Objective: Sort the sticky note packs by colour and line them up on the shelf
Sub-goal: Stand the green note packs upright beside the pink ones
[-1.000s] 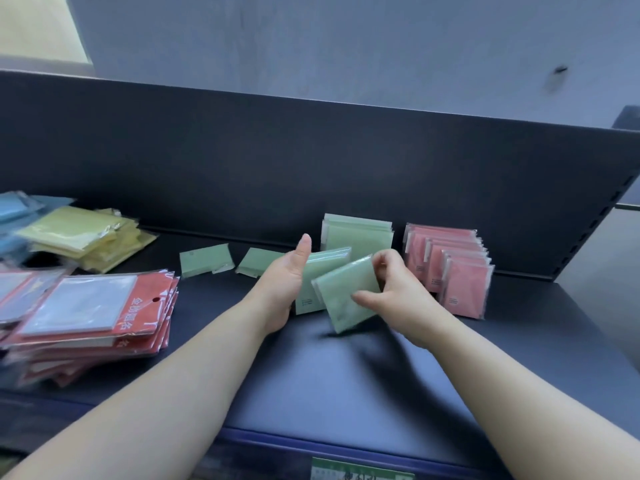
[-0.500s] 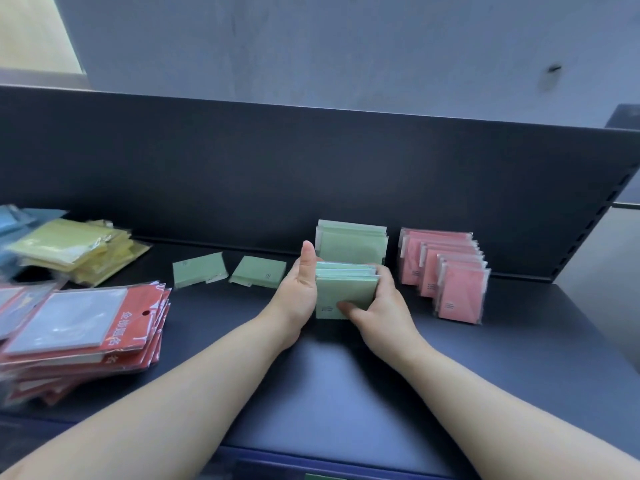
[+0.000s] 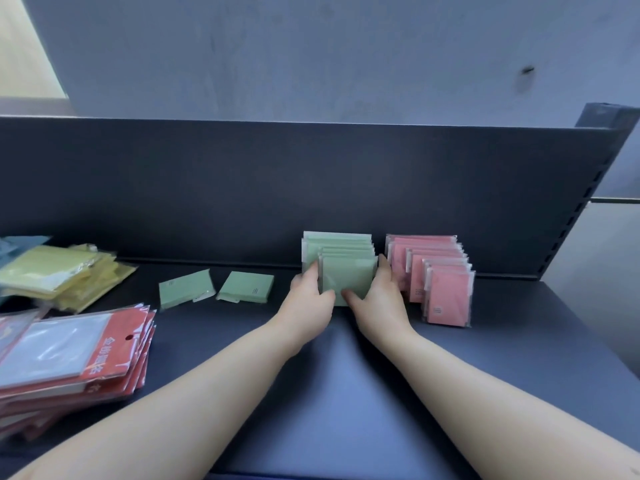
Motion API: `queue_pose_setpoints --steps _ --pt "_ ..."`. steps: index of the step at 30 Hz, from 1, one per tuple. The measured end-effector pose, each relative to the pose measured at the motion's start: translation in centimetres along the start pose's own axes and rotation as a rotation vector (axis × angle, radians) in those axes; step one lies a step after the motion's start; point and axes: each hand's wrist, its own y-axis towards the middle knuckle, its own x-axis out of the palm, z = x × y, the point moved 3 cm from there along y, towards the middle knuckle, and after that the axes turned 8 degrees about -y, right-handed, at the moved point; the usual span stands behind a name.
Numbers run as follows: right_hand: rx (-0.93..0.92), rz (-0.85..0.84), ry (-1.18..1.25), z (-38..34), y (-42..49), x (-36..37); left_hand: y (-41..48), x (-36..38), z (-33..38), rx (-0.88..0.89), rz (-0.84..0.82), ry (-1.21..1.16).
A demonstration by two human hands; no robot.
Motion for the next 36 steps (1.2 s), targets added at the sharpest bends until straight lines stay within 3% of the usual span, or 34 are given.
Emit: queue_pose_setpoints --steps 11,14,18,21,23,28,31,34,36 --pt "-0.066 0.074 0.039 0.1 -0.6 -0.1 -0.2 -0.5 -1.0 0.016 0.007 0.126" --pt "-0.206 0.152 -0.049 -0.8 -1.4 -0.4 -0.2 -1.5 -0.6 0.063 0.036 0.169" --pt "-0.538 0.252 -0.195 -2.6 -2.8 0.2 -0.3 -4.2 1.0 0.169 0.148 0.234" --pt "-0.706 0.115 -0.270 -3.6 -4.0 2.0 0.3 -7.7 1.4 0.139 0.307 0.399" --pt "-0.767 -0.031 -0.356 -4.2 -4.5 3.4 0.5 -10.0 0.6 0.004 0.359 0.527" --pt "-0.760 -0.315 -0.493 -6.9 -4.3 6.3 0.2 -12.9 -2.6 -0.325 0.312 0.787" --pt "-0.690 -0.349 -0.550 -8.5 -3.5 8.2 0.1 -13.4 -3.8 -0.448 0.245 0.836" --pt "-0.629 -0.353 -0.589 -8.9 -2.9 9.2 -0.2 -13.7 -3.4 -0.417 0.258 0.980" --pt "-0.664 -0.270 -0.583 -8.9 -2.9 9.1 -0.6 -13.7 -2.8 -0.372 0.275 1.068"
